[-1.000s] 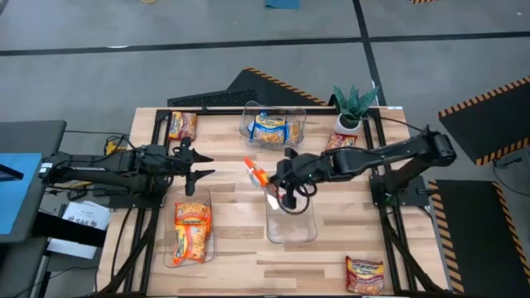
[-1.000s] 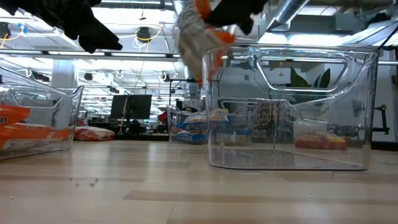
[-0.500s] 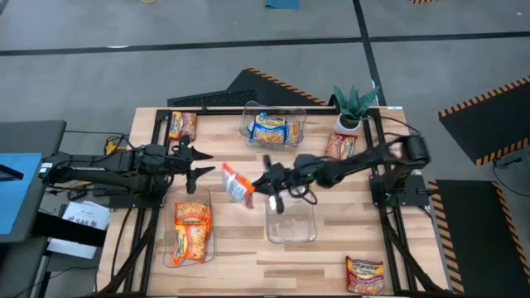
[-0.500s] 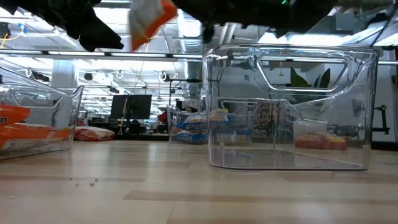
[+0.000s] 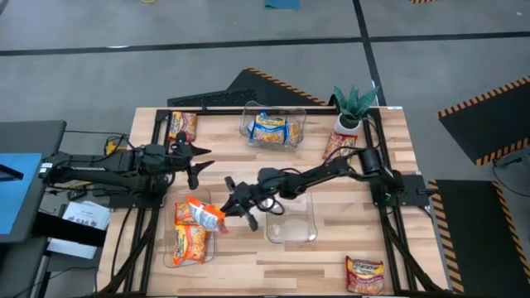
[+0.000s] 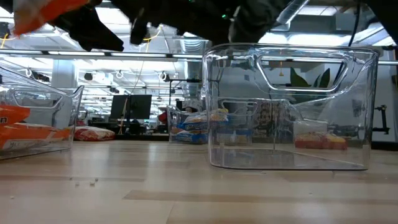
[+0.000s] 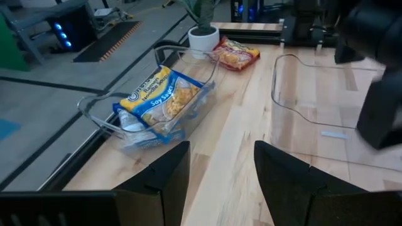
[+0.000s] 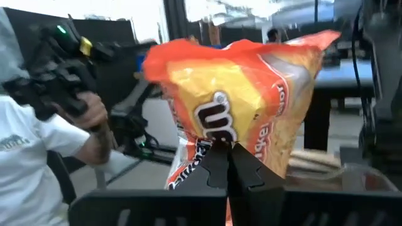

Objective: Sort Maruchan noodles
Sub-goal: Put the orange noodle pack into the bottom left transparent bin, then put the top left red noodle pack into the bottom right transparent bin

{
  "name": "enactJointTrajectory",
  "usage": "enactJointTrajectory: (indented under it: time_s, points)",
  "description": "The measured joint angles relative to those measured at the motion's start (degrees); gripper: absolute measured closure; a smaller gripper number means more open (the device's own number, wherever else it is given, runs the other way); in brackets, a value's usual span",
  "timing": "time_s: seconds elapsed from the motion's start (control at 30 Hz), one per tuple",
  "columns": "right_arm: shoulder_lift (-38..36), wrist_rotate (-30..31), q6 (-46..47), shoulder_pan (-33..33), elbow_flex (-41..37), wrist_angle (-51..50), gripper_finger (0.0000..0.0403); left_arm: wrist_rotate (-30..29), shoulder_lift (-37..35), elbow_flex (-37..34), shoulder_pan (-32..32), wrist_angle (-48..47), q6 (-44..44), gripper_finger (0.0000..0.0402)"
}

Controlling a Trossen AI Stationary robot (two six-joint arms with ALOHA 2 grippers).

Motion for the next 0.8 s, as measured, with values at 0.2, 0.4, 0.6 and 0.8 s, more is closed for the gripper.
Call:
enactJointTrajectory:
  time_s: [0.2,0.4,0.6,0.8]
  points:
    - [6.1,0.0,0.9,0.4,6.7,-2.9,0.0391,0.0,0.0,0.0,0.0,0.0,0.0,0.0235]
    - [7.7,1.2,3.7,0.4,9.1,-6.1,0.0375,0.1,0.0,0.0,0.0,0.0,0.0,0.0235]
    - [7.6,4.6,3.9,1.0,9.7,-8.5,0.0322,0.1,0.0,0.0,0.0,0.0,0.0,0.0235]
    - [7.4,6.7,2.1,2.1,11.3,-11.4,0.0224,0.1,0.0,0.0,0.0,-0.1,0.0,0.0235]
